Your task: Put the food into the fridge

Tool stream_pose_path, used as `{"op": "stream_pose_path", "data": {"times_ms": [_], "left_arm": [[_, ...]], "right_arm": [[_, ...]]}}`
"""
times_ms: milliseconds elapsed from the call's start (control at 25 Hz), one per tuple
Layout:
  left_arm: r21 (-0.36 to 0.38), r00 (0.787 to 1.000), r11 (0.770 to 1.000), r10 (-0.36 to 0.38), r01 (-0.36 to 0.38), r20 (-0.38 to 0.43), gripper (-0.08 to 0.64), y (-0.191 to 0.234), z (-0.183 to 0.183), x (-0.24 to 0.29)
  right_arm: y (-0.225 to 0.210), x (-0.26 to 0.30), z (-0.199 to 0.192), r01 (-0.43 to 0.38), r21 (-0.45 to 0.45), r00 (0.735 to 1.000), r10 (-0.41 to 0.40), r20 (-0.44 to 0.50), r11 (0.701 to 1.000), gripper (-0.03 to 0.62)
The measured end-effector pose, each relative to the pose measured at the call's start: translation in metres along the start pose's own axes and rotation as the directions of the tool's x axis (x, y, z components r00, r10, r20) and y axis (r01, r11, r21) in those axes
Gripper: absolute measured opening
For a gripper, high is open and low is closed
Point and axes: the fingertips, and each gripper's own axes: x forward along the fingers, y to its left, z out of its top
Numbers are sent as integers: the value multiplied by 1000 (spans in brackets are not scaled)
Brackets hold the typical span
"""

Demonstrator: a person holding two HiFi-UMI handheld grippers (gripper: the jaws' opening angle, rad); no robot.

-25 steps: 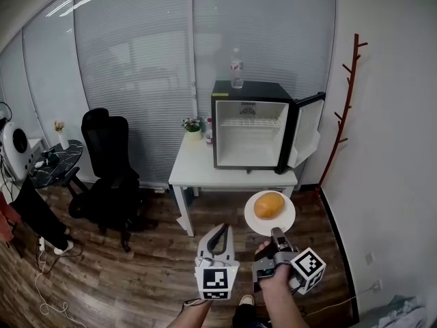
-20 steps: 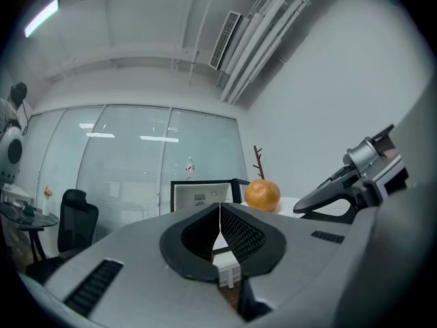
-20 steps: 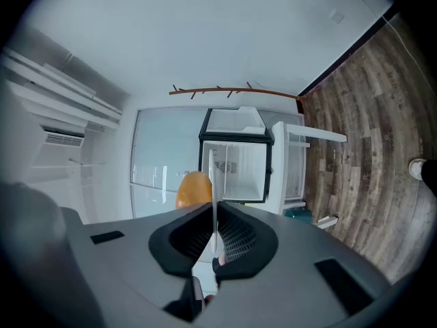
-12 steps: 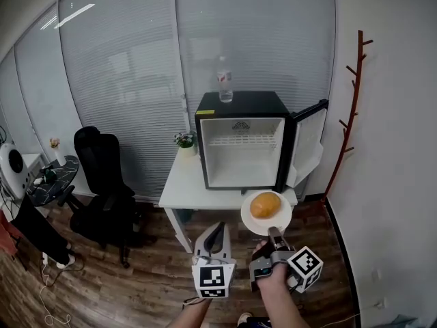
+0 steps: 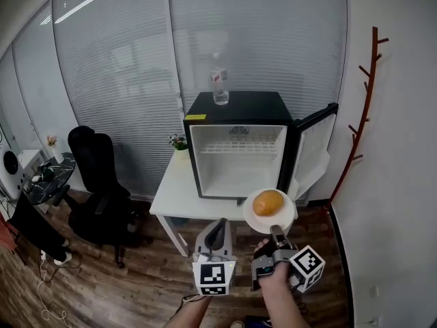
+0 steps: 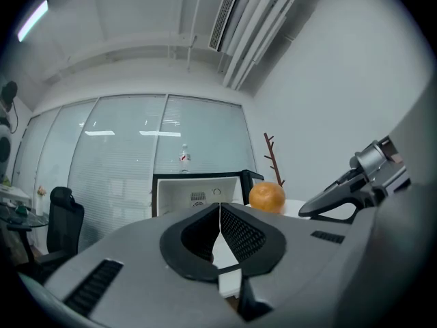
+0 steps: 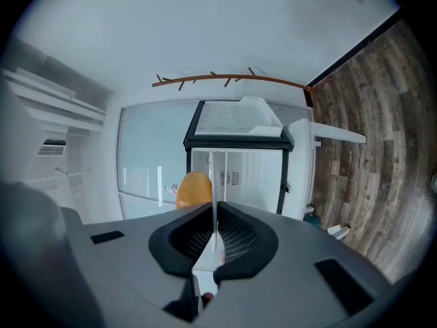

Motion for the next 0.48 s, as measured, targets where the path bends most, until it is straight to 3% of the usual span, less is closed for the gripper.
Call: {"op": "stream_pose_path", "data": {"times_ms": [480], "left_arm": [[-10,1000,1000,7,-7,-4,29,20,-21,74]], "right_arm": [[-13,76,16,27,-11,1000,-27,-12,1000,40]]}}
